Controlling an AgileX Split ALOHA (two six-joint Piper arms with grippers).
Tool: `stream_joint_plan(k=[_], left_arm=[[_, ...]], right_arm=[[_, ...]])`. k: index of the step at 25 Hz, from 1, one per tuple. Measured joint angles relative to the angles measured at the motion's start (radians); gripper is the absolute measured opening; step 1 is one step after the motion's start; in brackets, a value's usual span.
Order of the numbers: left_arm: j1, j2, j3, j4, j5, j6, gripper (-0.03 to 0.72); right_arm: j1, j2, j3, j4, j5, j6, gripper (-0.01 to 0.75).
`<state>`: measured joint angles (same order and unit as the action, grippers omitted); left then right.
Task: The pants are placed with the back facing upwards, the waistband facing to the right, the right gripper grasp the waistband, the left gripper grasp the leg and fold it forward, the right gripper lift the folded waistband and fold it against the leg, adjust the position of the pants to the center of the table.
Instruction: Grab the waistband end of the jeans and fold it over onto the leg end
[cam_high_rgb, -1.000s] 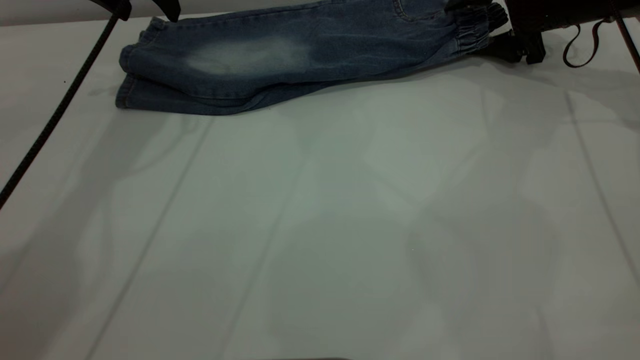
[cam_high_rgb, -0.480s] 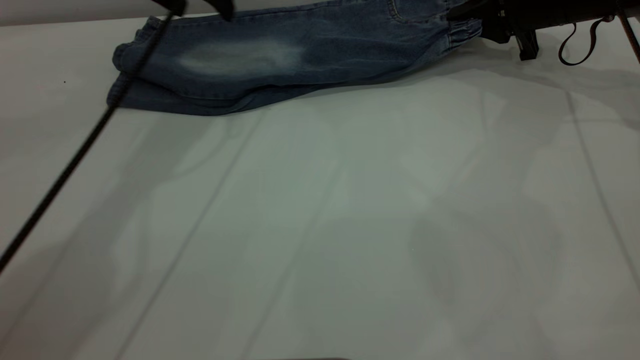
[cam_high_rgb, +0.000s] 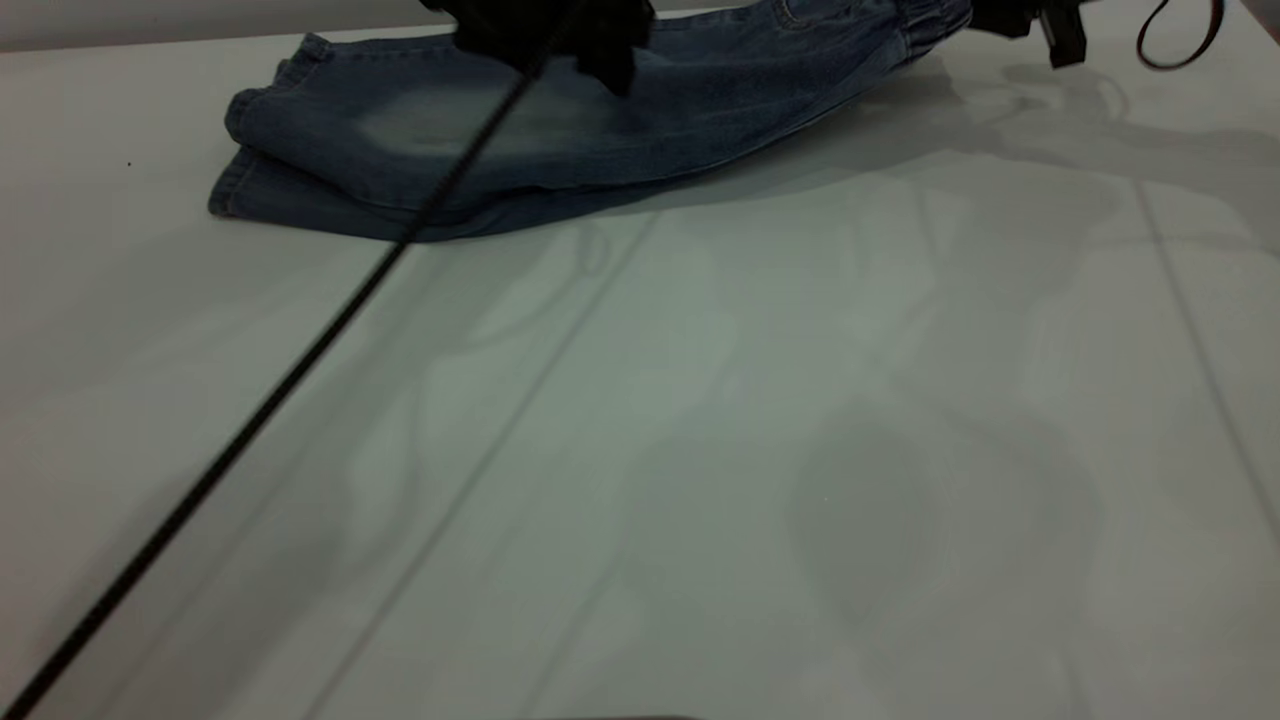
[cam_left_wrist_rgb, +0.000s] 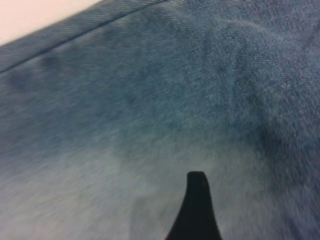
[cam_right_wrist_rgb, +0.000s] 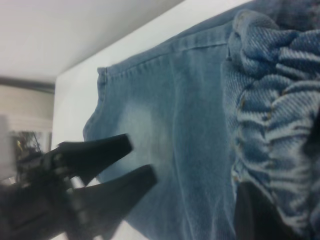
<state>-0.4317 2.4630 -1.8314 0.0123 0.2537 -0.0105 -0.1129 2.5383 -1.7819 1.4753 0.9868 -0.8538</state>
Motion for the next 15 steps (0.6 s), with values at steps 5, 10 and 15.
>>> stream_joint_plan(k=[5,10,15], left_arm=[[-0.012,0.06,-0.024,-0.001,-0.009,-0.023,0.554],[-0.015,0.09,-0.032,-0.002,-0.035,-0.054,0.533],[-0.037,0.099,-0.036,-0.001,-0.062,-0.061,0.524]], right_arm=[[0.0,-0.037,0.0,-0.095,0.008,0.042,0.087],[0.0,-0.088,0.0,-0.133,0.014,0.05,0.087],[0.0,-0.133,0.0,-0.149,0.016,0.053,0.087]])
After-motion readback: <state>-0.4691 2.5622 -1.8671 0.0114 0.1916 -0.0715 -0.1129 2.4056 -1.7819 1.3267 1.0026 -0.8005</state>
